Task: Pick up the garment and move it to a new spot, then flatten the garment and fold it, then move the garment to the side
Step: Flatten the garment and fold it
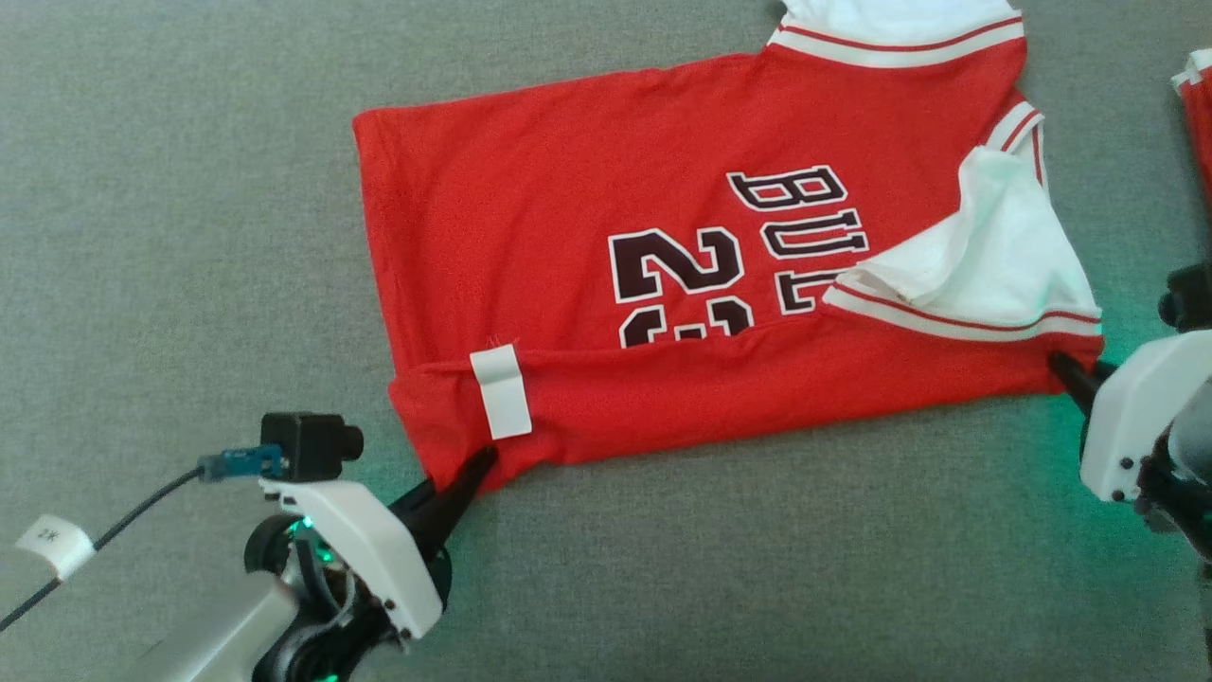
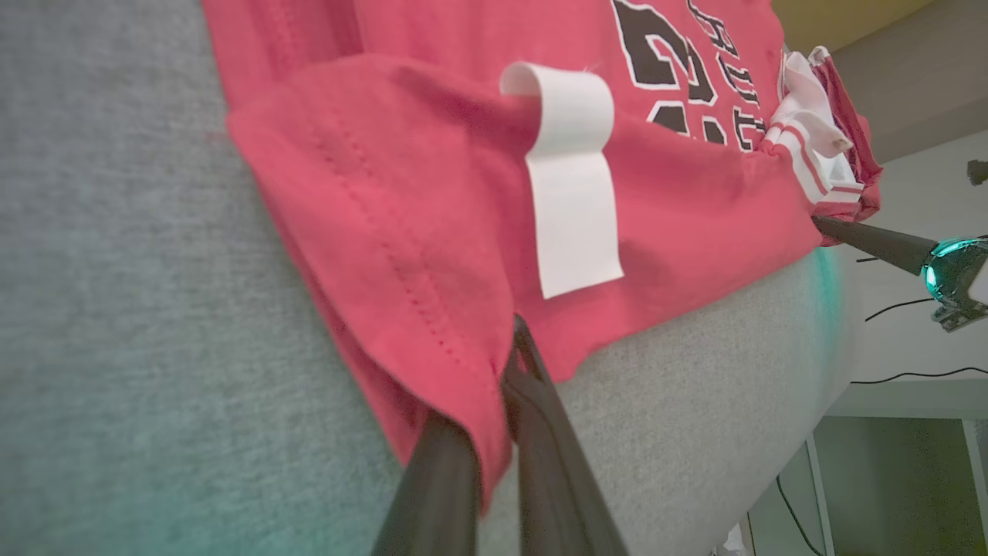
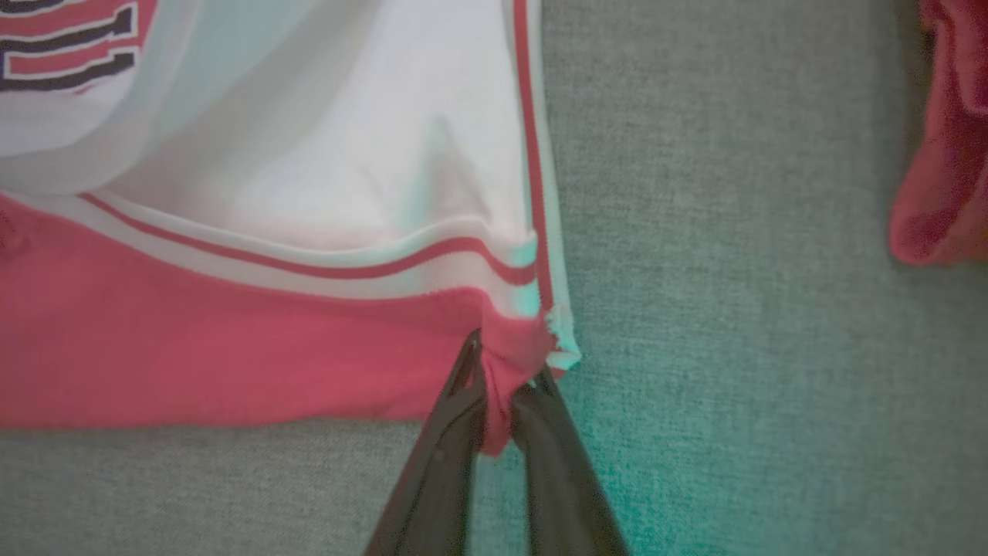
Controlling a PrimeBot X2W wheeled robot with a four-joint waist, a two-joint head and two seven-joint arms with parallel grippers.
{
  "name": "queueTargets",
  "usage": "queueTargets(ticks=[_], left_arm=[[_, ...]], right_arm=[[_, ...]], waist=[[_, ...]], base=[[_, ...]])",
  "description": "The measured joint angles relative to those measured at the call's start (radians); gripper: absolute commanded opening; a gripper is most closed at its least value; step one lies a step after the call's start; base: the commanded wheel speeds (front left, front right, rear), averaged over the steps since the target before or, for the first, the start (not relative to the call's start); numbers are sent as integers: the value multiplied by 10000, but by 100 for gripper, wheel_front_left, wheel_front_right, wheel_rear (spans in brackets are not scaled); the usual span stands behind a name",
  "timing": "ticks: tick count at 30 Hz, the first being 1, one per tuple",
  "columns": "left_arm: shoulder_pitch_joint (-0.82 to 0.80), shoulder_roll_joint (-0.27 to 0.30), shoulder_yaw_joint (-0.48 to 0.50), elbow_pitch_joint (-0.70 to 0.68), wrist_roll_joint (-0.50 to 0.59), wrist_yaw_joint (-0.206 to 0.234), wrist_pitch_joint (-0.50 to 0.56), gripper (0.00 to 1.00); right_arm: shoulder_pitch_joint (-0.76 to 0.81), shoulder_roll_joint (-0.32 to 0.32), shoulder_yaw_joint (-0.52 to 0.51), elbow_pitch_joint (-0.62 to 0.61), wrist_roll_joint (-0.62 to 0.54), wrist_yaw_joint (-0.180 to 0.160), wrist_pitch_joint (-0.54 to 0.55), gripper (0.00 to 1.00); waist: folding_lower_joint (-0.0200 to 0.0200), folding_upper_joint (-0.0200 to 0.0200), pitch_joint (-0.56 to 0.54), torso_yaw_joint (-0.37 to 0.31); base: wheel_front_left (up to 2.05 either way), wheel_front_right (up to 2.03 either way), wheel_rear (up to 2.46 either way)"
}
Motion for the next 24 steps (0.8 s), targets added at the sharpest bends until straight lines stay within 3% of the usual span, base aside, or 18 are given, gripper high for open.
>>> queueTargets(ticks=[4,13,18,19,20,21,22,24], left_arm=[[18,288,113,-8,-397,-163,217,0],[1127,1994,591,-1452,-1532,-466,884,0],[1880,2209,537,-1680,-1716,-460,855,0],[1942,2199,493,-1659,-1684,-449,788,0],[1941,2169,462,-1605,-1559,-389,669,12],[1922,2113,456,-1538,-1446,-341,568,44],[1917,2046,451,-1490,-1365,-268,479,98],[1920,1962,443,-1467,-1024,-148,128,100]], right_arm=[[193,27,-318,-146,679,0,545,0],[2554,-535,-1290,-2151,2259,0,2451,0],[3350,-403,-1484,-2468,2299,0,2638,0],[3423,-328,-1444,-2470,2245,0,2612,18],[3439,-268,-1373,-2462,2180,0,2527,93],[3442,-224,-1319,-2454,2104,0,2401,100],[3442,-201,-1310,-2428,2029,0,2286,100],[3435,-215,-1310,-2516,2013,0,2000,100]], waist=[[0,0,-213,22],[0,0,-534,36],[0,0,-412,-9],[0,0,-384,-18],[0,0,-363,-25],[0,0,-356,-31],[1,0,-363,-34],[0,0,-435,-51]], base=[[0,0,0],[0,0,0],[0,0,0],[0,0,0],[0,0,0],[0,0,0],[0,0,0],[0,0,0]])
